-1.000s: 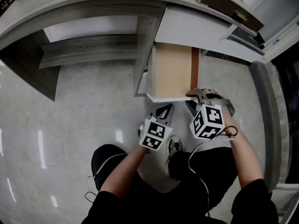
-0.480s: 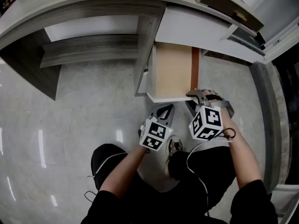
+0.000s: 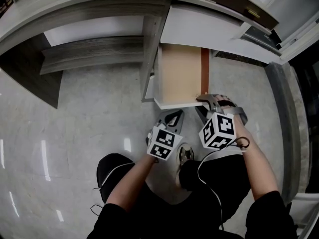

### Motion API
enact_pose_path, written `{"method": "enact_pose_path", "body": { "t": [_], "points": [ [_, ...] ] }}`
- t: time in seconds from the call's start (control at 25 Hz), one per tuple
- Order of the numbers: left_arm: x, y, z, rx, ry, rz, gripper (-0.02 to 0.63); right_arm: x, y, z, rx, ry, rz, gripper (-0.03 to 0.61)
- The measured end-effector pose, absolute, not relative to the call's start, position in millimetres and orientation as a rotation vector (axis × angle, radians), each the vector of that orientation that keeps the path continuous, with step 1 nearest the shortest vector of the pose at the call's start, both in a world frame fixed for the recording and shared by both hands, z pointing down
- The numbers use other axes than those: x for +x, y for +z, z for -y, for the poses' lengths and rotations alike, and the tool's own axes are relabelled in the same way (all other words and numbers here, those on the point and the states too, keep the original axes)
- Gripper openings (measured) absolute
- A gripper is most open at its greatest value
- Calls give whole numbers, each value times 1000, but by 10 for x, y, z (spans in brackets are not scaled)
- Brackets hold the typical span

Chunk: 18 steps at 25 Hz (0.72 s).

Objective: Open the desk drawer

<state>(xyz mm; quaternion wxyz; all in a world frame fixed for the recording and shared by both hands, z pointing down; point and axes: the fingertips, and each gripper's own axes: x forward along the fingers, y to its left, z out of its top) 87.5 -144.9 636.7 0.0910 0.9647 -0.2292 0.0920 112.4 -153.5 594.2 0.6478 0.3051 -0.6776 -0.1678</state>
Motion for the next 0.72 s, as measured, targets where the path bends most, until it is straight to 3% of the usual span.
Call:
{"method": "enact_pose_path", "body": {
  "t": [0.72],
  "points": [
    [928,6369,1406,2874,273,659,5,1155,5915,1542,772,-370,1574,78]
  ]
}}
